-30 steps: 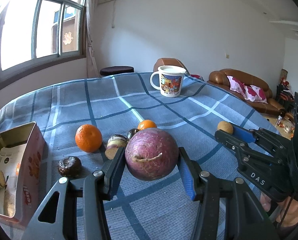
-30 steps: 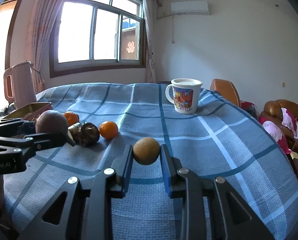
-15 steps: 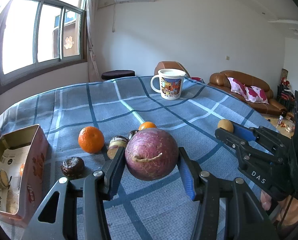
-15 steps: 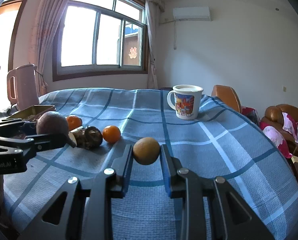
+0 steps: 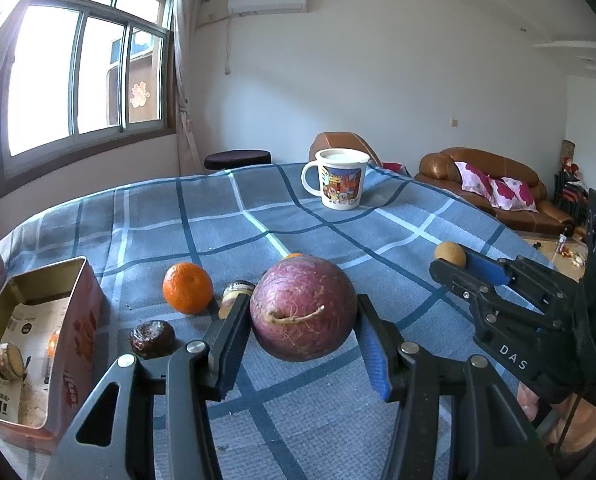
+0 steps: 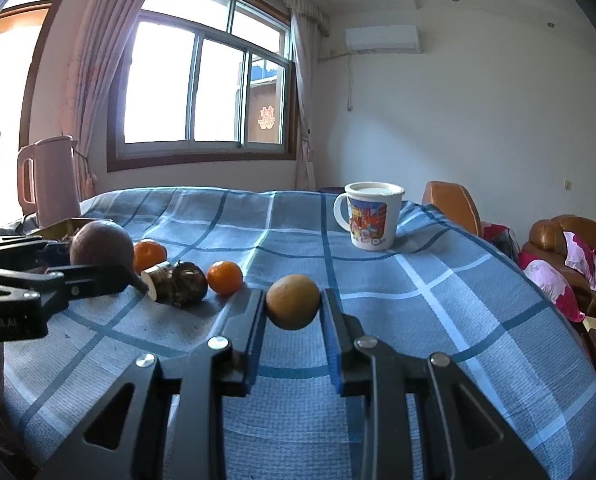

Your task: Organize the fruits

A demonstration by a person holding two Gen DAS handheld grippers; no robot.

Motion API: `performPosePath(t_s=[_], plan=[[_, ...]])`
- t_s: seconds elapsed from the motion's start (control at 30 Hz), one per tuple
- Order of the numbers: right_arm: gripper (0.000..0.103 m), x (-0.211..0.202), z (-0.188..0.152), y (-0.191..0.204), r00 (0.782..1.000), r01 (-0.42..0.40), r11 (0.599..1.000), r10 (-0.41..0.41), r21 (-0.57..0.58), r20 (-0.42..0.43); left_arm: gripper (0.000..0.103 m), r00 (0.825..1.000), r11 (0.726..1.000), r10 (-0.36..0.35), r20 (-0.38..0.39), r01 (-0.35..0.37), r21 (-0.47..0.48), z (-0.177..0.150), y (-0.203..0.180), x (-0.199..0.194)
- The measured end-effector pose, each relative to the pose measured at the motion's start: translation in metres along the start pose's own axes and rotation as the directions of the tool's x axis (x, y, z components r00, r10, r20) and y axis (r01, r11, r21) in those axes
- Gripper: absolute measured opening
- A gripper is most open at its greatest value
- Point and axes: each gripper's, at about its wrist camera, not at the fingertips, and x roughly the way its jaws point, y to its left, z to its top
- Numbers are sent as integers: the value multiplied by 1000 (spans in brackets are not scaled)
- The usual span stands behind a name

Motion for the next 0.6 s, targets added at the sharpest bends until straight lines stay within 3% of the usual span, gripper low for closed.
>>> performPosePath(t_s=[0.6], plan=[[30, -10, -1, 3, 998, 7, 1000, -5, -25, 63, 53, 998, 999, 28, 61, -28, 14, 6, 0, -14]])
